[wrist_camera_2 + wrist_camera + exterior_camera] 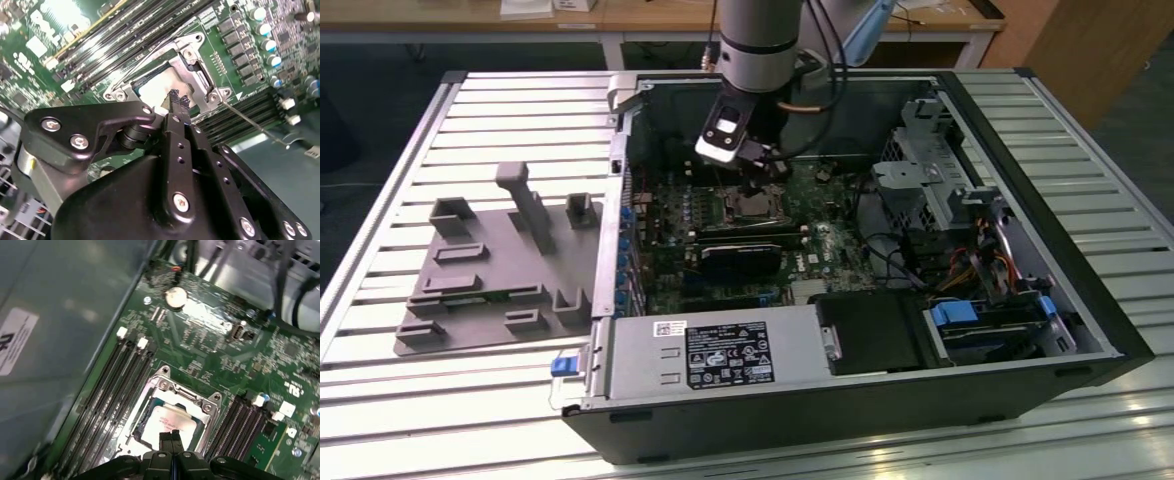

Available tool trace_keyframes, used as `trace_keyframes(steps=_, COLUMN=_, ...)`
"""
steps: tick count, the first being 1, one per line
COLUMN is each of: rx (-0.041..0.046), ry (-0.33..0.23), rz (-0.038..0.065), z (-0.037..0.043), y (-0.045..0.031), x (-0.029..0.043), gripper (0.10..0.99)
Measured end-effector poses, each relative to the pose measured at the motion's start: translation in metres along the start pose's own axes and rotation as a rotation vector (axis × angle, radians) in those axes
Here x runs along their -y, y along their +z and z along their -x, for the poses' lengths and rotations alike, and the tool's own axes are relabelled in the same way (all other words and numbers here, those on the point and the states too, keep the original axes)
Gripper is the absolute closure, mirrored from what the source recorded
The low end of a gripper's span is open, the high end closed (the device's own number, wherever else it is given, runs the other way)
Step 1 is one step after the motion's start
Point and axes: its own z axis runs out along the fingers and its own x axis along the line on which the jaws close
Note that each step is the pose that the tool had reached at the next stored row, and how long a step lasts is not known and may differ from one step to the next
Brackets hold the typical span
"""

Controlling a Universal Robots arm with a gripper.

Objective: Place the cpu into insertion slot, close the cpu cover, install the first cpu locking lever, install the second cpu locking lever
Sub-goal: 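Close the cpu cover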

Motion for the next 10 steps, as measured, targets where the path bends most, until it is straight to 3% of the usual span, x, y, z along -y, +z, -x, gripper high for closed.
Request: trace_keyframes(steps=10, rx=-0.0064, ry=-0.181, rz=-0.001, z=0.0, y=0.0009, x=0.0001, gripper=0.984)
